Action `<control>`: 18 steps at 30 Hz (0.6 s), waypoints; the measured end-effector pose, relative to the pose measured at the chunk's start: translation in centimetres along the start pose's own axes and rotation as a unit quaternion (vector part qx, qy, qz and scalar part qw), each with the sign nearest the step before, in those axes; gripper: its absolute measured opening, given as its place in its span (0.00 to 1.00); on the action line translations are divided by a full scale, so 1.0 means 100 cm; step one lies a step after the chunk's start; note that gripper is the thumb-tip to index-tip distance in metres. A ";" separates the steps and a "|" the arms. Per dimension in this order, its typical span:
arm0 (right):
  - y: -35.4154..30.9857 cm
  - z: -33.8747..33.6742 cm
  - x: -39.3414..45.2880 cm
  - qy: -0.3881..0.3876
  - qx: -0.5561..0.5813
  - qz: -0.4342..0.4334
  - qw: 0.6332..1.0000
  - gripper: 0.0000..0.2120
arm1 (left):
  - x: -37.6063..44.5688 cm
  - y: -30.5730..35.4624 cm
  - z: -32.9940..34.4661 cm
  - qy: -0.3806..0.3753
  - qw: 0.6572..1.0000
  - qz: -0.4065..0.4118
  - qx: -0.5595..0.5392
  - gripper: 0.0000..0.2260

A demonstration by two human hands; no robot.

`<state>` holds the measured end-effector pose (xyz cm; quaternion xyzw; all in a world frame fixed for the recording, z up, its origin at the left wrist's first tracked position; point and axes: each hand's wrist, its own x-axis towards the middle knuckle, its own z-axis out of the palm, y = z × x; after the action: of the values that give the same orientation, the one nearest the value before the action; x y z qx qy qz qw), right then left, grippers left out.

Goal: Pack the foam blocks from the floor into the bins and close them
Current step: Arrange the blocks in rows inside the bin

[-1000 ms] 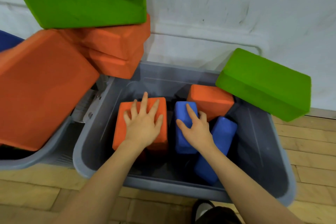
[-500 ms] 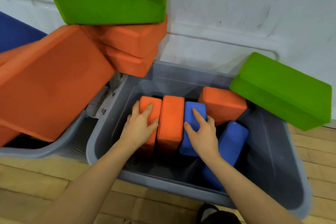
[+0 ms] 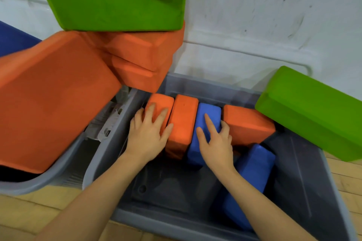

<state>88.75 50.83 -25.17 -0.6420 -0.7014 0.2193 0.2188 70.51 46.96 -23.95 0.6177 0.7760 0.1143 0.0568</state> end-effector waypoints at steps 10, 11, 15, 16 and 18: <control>0.001 0.014 0.001 0.018 0.116 -0.005 0.993 0.28 | 0.018 -0.002 0.014 0.005 0.991 0.124 0.052 0.29; -0.002 0.015 0.004 0.030 0.124 0.003 0.992 0.27 | 0.020 -0.002 0.015 0.009 0.993 0.113 0.036 0.29; -0.005 0.020 0.005 0.047 0.075 0.006 0.996 0.26 | 0.021 -0.006 0.014 0.006 0.994 0.113 0.002 0.31; -0.003 0.021 0.002 0.050 0.024 -0.012 0.998 0.25 | 0.019 -0.008 0.015 0.003 0.991 0.130 0.015 0.31; 0.002 0.017 0.000 0.062 -0.039 -0.057 0.996 0.28 | 0.017 -0.011 0.016 -0.004 0.986 0.161 0.050 0.33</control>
<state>87.91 50.83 -26.66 -0.6216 -0.7297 0.1389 0.2487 69.42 48.50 -25.72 0.7368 0.6712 0.0806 0.0102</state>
